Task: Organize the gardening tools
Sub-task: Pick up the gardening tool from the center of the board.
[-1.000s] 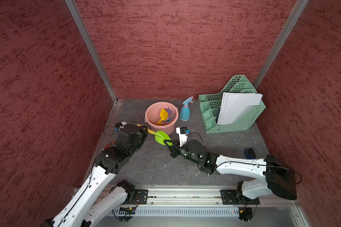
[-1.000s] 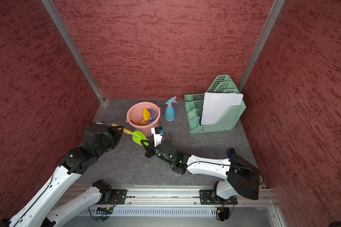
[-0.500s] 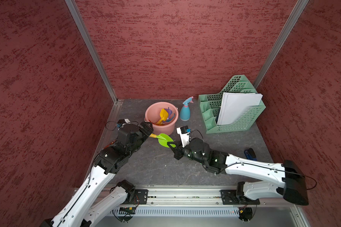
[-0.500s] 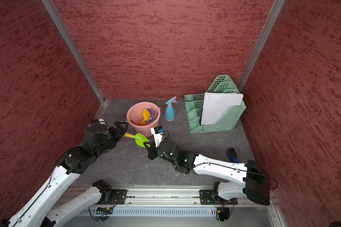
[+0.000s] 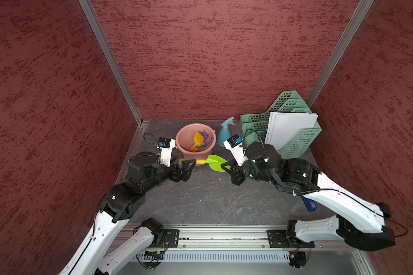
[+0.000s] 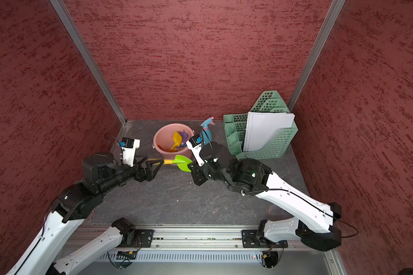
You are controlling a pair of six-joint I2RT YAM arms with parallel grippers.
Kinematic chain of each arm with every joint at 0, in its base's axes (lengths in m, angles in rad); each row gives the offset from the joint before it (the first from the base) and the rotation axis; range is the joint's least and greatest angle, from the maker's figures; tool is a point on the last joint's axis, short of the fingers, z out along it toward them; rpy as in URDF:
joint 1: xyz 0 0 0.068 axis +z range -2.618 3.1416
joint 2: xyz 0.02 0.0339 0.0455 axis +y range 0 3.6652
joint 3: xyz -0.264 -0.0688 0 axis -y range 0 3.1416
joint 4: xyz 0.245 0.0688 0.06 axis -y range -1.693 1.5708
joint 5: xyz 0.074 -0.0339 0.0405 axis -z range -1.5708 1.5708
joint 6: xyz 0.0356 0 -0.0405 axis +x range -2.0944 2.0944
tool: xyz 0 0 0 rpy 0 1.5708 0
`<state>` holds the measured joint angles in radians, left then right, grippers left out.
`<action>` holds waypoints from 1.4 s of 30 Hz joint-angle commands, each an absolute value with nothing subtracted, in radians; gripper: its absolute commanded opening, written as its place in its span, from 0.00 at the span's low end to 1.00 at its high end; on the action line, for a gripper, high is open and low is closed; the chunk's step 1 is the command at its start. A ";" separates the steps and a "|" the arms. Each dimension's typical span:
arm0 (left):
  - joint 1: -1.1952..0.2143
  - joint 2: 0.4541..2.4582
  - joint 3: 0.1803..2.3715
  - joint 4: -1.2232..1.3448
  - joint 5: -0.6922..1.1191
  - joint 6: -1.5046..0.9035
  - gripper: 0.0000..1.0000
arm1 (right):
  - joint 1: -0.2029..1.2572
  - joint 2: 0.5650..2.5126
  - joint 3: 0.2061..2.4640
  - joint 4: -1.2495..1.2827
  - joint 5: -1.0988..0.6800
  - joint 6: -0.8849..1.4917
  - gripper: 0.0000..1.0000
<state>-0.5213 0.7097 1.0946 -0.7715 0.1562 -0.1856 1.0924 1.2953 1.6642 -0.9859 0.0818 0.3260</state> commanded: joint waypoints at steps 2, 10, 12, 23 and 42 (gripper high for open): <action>-0.534 0.689 1.078 -0.804 0.326 0.091 1.00 | 1.071 1.340 1.819 -1.275 -0.007 0.237 0.00; -0.570 0.699 1.087 -0.867 0.498 0.325 1.00 | 1.071 1.414 1.976 -1.424 -0.145 0.152 0.00; -0.580 0.714 1.098 -0.895 0.514 0.369 1.00 | 1.071 1.418 2.000 -1.437 -0.179 0.139 0.00; -0.671 0.801 1.130 -0.919 0.610 0.394 0.82 | 1.071 1.451 2.078 -1.480 -0.240 0.103 0.00; -0.764 0.850 1.132 -0.870 0.552 0.342 0.00 | 1.069 1.486 2.095 -1.468 -0.193 0.086 0.00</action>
<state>-0.7521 0.8509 1.1213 -0.9188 0.5571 0.3481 1.0683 1.4960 2.0708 -1.4826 -0.2005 0.1036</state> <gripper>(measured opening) 0.256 0.074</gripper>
